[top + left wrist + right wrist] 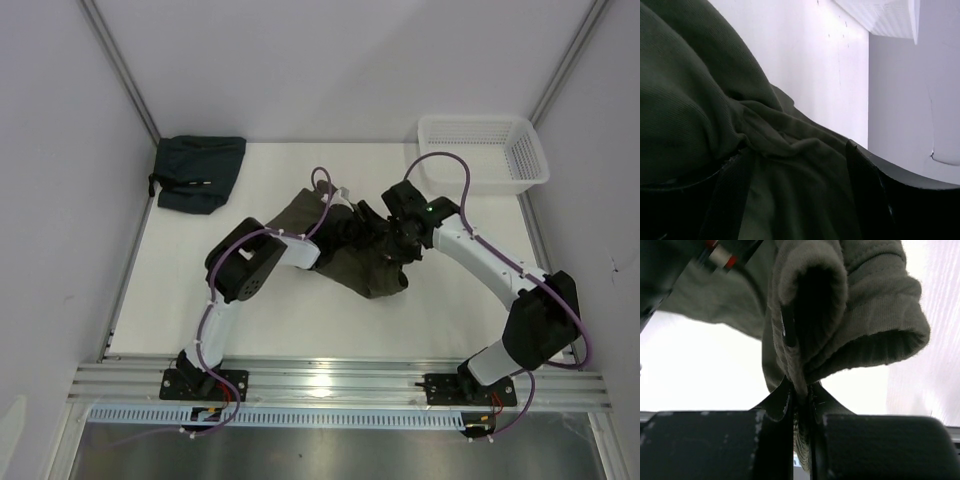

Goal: Fold and stack the shorts
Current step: Fold the shorts

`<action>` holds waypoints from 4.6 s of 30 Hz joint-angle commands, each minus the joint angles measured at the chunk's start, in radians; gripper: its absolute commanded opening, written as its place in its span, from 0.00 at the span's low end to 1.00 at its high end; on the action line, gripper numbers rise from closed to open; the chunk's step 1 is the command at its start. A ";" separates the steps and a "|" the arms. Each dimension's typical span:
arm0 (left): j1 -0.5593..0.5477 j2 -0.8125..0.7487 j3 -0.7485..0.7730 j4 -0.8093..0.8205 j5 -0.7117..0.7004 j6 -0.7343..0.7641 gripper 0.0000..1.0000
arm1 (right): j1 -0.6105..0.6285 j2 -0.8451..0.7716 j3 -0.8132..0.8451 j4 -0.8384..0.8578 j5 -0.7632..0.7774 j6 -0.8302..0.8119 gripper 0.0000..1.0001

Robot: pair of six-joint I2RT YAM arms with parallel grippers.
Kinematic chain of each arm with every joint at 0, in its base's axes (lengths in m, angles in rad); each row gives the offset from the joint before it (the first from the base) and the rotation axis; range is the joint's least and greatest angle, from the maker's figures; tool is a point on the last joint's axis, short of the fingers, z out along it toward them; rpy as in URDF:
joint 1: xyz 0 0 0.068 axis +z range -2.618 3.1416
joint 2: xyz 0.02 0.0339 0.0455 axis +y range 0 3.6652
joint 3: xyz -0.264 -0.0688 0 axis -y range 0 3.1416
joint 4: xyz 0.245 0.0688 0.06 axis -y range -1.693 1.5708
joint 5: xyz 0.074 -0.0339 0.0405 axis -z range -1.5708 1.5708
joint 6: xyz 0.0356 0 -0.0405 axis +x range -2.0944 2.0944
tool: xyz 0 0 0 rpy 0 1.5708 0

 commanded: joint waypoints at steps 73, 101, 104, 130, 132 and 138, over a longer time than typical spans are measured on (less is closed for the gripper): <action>-0.026 -0.475 -0.631 -0.107 -0.314 -0.073 0.82 | -0.047 0.154 0.389 -0.253 -0.062 -0.088 0.00; -0.026 -0.552 -0.693 -0.076 -0.288 -0.044 0.83 | 0.161 0.348 0.590 -0.201 -0.055 -0.005 0.00; -0.020 -0.638 -0.627 -0.201 -0.288 0.011 0.84 | 0.155 0.329 0.581 -0.197 -0.048 -0.002 0.00; 0.268 -0.740 -0.751 -0.357 -0.098 0.212 0.83 | 0.183 0.379 0.596 -0.167 -0.066 -0.022 0.00; 0.270 -0.715 -0.765 -0.340 -0.098 0.212 0.82 | 0.188 0.381 0.593 -0.158 -0.063 -0.023 0.00; 0.267 -0.681 -0.786 -0.289 -0.061 0.217 0.79 | 0.195 0.388 0.595 -0.126 -0.068 -0.006 0.00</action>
